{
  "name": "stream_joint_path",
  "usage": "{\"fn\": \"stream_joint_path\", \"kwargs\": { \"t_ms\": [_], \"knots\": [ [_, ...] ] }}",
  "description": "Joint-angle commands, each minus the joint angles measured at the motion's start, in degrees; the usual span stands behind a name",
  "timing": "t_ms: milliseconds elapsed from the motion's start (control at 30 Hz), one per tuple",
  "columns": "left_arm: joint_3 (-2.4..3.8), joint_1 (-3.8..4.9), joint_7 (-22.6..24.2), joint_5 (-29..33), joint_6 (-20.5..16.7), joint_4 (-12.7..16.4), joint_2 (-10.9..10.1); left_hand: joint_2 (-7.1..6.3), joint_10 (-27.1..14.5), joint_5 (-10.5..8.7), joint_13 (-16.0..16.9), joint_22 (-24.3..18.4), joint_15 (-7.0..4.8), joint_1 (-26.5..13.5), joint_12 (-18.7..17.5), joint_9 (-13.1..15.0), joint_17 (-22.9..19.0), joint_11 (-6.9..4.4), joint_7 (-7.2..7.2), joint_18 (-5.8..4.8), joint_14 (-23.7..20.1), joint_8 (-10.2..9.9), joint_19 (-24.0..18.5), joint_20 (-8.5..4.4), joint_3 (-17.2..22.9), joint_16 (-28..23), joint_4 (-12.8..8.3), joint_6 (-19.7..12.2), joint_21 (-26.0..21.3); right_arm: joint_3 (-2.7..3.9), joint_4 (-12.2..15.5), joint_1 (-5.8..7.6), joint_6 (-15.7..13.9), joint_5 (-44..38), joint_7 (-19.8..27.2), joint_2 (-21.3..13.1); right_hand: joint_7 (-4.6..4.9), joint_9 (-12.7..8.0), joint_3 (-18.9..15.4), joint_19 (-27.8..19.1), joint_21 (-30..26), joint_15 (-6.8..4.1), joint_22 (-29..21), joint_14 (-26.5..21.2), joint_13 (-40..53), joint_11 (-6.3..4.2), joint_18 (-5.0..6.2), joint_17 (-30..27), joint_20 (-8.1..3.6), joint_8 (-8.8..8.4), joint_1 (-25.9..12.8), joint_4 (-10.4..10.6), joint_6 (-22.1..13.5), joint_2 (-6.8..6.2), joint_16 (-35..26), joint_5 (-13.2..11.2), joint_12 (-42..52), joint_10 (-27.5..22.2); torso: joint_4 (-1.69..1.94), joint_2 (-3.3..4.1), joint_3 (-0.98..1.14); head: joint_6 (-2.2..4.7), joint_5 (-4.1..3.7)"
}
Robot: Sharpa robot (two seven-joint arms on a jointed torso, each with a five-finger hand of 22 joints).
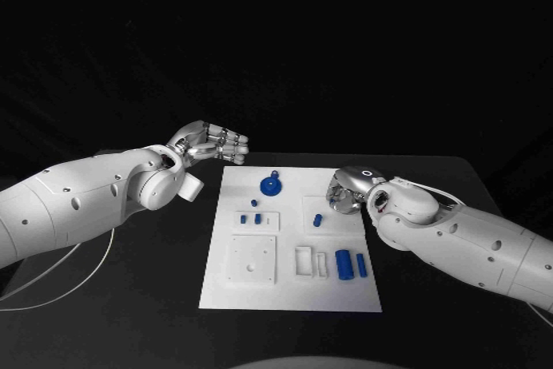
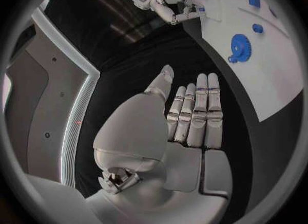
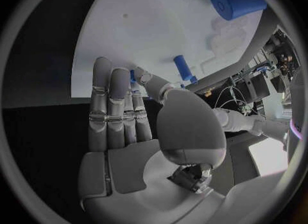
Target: Assemble the parts on the task board
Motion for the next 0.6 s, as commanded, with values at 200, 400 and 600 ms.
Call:
{"fn": "stream_joint_path", "kwargs": {
  "t_ms": [200,400,600],
  "knots": [
    [0.05,0.07,0.4,-0.1,0.3,-0.3,0.3,0.01,-0.4,-0.04,0.0,-0.1,0.05,0.5,-0.1,0.0,0.1,0.16,0.44,0.25,-0.3,-0.1,-0.2,0.14,0.0,-0.1,0.4,-0.1,0.2,3.75,0.8,0.76,3.1,6.0,1.4,-1.0,0.09,0.1,-0.3,0.3,-0.6,-0.28,0.5,0.1,0.2,0.06,1.15,0.0,0.12,0.22,0.1,-0.3,0.4,0.77,-0.1,-0.1,0.1,0.2,-0.06,-0.05,-0.05,0.17,0.18],
    [0.05,0.07,0.4,-0.1,0.0,-0.2,0.2,-0.12,-0.5,-0.01,0.0,-0.4,0.08,0.5,-0.1,0.0,0.1,0.18,0.43,0.25,-0.4,-0.1,-0.2,0.17,0.1,-0.2,0.5,0.0,0.3,5.33,2.6,0.95,2.5,10.1,2.5,-1.6,0.11,0.1,-0.8,0.3,-1.1,-0.29,1.0,0.1,0.2,0.09,1.47,-0.1,0.13,0.23,0.1,-0.5,0.4,1.08,-0.2,0.2,0.2,0.1,-0.06,-0.04,-0.02,0.23,0.29],
    [0.05,0.07,0.4,-0.1,-0.2,-0.3,0.3,-0.17,-0.5,-0.03,0.0,-0.6,0.12,0.5,-0.1,0.0,0.1,0.20,0.43,0.25,-0.5,-0.1,-0.3,0.21,0.2,-0.2,0.5,0.0,0.3,5.84,5.6,0.99,1.4,11.7,3.4,-1.9,0.12,0.1,-1.2,0.4,-1.4,-0.28,1.5,0.1,0.2,0.09,1.76,-0.1,0.20,0.22,0.1,-0.6,0.4,1.29,-0.3,0.3,0.2,0.0,-0.13,-0.02,0.00,0.54,0.79]
  ]
}}
